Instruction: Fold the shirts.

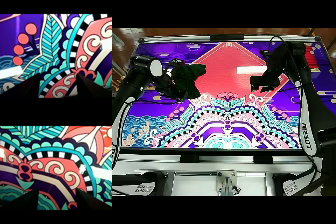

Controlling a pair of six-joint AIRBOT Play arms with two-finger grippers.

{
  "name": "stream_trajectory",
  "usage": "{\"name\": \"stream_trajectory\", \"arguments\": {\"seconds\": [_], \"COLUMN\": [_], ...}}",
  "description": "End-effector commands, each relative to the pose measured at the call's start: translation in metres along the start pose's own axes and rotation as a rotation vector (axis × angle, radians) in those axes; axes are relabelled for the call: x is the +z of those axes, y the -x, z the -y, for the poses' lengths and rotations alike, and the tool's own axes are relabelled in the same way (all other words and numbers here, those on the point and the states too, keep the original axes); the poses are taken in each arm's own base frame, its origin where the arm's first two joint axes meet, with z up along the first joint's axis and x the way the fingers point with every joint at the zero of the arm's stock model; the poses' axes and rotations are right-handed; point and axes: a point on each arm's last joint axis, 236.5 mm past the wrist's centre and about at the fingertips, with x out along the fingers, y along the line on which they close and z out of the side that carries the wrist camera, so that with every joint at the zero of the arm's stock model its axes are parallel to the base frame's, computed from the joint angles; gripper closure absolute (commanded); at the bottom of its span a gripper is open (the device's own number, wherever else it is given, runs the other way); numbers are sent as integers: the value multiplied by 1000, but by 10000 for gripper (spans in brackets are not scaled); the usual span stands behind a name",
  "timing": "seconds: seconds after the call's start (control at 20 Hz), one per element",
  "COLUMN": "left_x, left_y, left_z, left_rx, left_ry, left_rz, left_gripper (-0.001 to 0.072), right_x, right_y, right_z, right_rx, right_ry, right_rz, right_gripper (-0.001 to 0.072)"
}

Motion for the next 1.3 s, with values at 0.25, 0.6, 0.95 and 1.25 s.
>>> {"name": "stream_trajectory", "arguments": {"seconds": [0.25, 0.6, 0.95, 1.25], "left_x": [0, 0, 3, -2], "left_y": [0, 0, -6, -30], "left_z": [0, 0, 1, 14], "left_rx": [0, 0, -1, -56], "left_ry": [-1, -1, -1, 50], "left_rz": [0, 0, 1, -70], "left_gripper": [168, 168, 167, 167], "right_x": [0, 0, 0, 21], "right_y": [0, 0, 0, 1], "right_z": [0, 0, 0, -2], "right_rx": [1, 1, 1, 8], "right_ry": [1, 1, 1, 0], "right_rz": [1, 1, 1, 90], "right_gripper": [130, 130, 130, 130]}}
